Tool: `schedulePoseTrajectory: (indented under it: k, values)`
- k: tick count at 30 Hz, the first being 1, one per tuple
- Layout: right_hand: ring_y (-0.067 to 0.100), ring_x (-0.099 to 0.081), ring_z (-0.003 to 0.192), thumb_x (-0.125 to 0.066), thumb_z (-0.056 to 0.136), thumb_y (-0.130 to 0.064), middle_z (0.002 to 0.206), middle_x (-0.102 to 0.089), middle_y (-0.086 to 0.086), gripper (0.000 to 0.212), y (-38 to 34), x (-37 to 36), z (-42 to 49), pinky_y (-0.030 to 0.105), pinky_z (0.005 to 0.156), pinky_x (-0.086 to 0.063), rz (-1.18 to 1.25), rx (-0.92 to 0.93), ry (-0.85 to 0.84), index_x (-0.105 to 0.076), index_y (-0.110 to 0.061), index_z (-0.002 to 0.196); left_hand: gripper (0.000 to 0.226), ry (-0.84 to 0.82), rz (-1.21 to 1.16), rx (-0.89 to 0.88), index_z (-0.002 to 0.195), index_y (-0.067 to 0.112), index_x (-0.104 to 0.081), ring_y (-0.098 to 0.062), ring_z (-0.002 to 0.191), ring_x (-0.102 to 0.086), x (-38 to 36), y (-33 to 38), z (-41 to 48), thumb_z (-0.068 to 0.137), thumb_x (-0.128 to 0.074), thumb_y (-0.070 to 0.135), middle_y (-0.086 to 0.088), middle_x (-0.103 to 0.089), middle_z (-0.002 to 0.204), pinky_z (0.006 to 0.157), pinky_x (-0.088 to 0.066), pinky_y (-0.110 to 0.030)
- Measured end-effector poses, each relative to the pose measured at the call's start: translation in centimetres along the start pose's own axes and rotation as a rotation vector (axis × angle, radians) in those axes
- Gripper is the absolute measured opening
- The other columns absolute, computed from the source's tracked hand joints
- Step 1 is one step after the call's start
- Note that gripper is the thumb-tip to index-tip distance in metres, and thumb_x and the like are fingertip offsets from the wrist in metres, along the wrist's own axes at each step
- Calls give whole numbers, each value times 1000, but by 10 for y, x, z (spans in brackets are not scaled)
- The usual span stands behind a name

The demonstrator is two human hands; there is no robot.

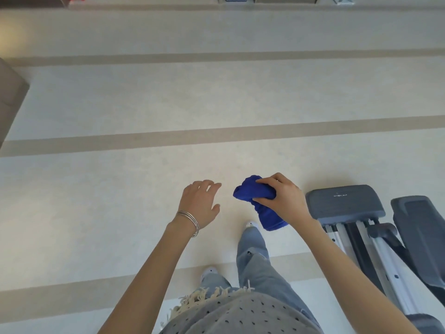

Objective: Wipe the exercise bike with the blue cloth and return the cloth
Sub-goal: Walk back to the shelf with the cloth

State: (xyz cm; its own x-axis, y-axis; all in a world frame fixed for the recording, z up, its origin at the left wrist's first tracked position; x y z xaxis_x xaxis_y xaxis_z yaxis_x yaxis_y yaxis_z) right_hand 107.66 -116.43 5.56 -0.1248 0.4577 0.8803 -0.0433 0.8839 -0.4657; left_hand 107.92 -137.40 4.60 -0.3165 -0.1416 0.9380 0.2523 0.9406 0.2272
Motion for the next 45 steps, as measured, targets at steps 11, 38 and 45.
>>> schedulePoseTrajectory:
  k: [11,38,45]
  values:
    - [9,-55,87,-69,75,-47,102,-56,-12,40,86,59,117,25,67,-40,8,-28,4,-59,-40,112,56,-16,22,-30,143,25,-28,-22,133,-33,30,52,147,91,-47,34,3,-35,146,108,-29,-33]
    - [9,-56,92,-69,75,-46,104,-56,-14,39,232,147,358,24,67,-40,52,-134,13,-59,-39,112,55,-91,32,-111,142,25,-31,-23,132,-33,85,128,458,90,-48,33,1,-36,146,107,-30,-35]
    - [10,-57,91,-68,75,-46,105,-55,-13,39,246,170,465,24,66,-40,53,-168,25,-59,-40,112,56,-64,39,-157,142,26,-31,-23,130,-35,130,117,573,89,-48,33,4,-37,144,106,-30,-34]
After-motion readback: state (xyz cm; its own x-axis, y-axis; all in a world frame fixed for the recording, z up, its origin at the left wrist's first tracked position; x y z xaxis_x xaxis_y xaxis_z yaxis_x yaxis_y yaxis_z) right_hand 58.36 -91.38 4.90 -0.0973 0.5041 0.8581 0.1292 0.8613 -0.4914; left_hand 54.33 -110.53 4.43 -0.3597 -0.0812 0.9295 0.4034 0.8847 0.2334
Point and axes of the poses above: each hand's wrist, its own z-axis towards the middle knuckle, its own x-axis out of the back of the hand, y = z × x, the point moved 7 cm from there along z, towards the middle knuckle
